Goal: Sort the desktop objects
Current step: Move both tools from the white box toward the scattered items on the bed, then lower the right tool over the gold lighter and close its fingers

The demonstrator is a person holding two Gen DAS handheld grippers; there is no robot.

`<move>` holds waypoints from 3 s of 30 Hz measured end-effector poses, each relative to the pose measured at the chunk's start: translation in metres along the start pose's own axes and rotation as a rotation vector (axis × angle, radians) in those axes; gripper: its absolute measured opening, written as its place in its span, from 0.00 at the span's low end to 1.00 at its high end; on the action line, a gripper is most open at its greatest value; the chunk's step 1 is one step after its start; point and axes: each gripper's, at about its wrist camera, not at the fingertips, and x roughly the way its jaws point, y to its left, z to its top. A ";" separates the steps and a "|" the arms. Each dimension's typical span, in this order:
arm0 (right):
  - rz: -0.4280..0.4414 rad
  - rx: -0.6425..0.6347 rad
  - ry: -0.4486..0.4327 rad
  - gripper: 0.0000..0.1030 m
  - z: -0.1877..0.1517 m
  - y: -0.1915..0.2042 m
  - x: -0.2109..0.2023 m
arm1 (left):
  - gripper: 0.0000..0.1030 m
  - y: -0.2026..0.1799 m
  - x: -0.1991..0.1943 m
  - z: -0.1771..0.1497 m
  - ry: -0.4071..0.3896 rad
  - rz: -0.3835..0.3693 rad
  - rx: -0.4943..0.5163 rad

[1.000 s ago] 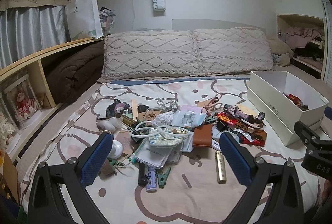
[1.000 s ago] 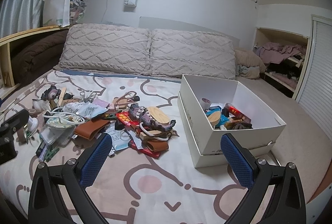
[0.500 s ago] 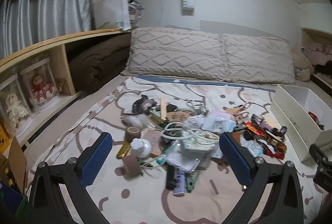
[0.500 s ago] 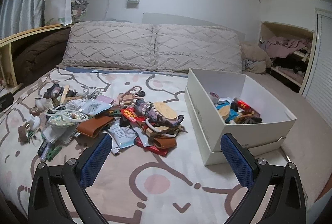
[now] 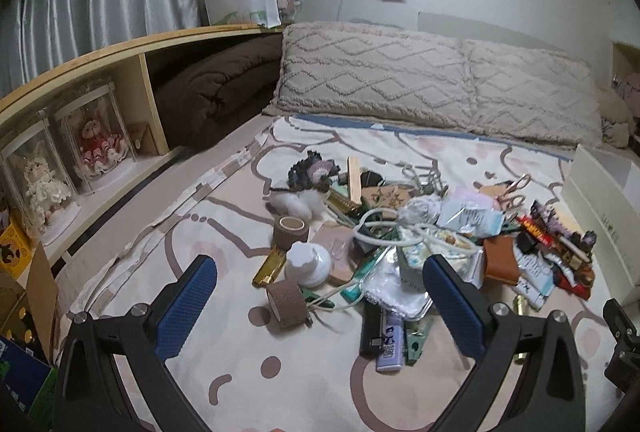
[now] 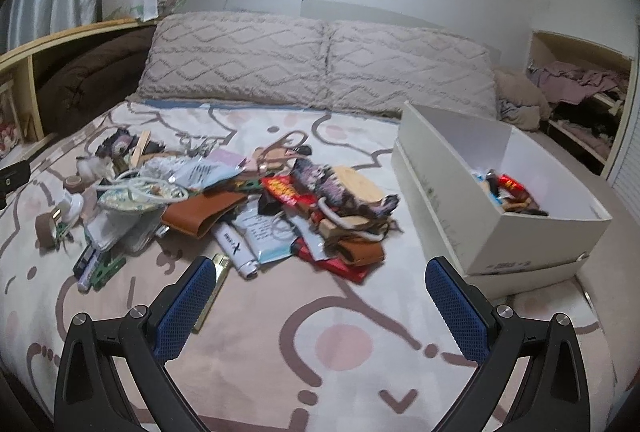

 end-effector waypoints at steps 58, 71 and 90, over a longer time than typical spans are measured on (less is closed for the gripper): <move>0.219 -0.079 0.292 1.00 -0.045 0.053 0.083 | 1.00 -0.023 0.080 -0.078 0.357 -0.171 0.134; 0.257 -0.061 0.221 0.93 -0.051 0.050 0.073 | 1.00 -0.025 0.068 -0.084 0.306 -0.181 0.044; 0.318 -0.036 0.171 0.21 -0.052 0.049 0.063 | 0.71 -0.036 0.054 -0.085 0.262 -0.337 0.008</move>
